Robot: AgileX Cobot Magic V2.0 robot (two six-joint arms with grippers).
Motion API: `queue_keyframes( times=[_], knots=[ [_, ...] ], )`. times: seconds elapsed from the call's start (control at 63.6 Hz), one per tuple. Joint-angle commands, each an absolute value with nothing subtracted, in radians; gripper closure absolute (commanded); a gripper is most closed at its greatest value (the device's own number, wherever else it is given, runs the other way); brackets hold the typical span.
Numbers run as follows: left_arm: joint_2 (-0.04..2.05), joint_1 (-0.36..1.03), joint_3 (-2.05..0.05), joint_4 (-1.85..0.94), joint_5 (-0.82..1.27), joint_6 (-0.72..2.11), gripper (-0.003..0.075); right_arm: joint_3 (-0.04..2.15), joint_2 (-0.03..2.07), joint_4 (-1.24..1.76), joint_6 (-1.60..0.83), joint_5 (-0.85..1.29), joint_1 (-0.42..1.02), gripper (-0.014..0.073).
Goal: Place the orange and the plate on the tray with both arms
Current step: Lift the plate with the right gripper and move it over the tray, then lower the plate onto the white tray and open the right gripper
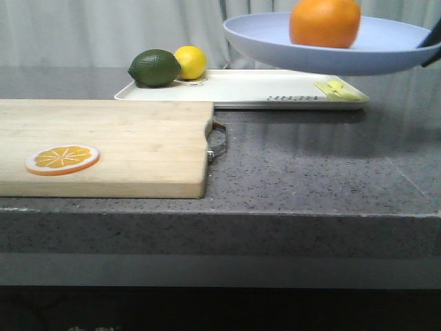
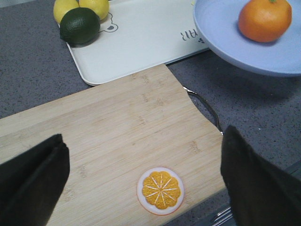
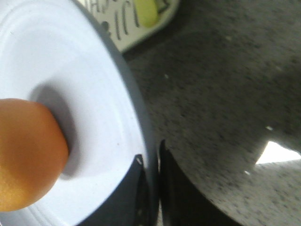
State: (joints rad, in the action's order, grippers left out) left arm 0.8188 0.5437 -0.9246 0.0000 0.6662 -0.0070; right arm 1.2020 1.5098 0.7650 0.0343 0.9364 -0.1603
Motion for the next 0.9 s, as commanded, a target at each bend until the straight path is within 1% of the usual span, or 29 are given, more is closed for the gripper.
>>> queue_keyframes(
  times=[0.0, 0.22, 0.377, 0.613, 0.707, 0.88],
  knots=[
    [0.816, 0.54, -0.949, 0.0, 0.588, -0.016, 0.009, 1.341, 1.539, 0.816, 0.093, 0.928, -0.117, 0.0662],
    [0.816, 0.54, -0.949, 0.0, 0.582, -0.016, 0.009, 1.639, 1.754, 0.77, 0.203, 0.939, -0.032, 0.0662],
    [0.816, 0.54, -0.949, 0.0, 0.582, -0.016, 0.009, 1.841, 1.901, 0.754, 0.285, 0.959, -0.001, 0.0662],
    [0.816, 0.54, -0.949, 0.0, 0.582, -0.016, 0.009, 2.099, 2.088, 0.589, 0.415, 1.008, 0.036, 0.0662],
    [0.816, 0.54, -0.949, 0.0, 0.582, -0.016, 0.009, 2.147, 2.134, 0.565, 0.431, 1.019, 0.039, 0.0662],
    [0.816, 0.54, -0.949, 0.0, 0.582, -0.016, 0.009, 2.16, 2.166, 0.564, 0.434, 0.99, 0.039, 0.0662]
  ],
)
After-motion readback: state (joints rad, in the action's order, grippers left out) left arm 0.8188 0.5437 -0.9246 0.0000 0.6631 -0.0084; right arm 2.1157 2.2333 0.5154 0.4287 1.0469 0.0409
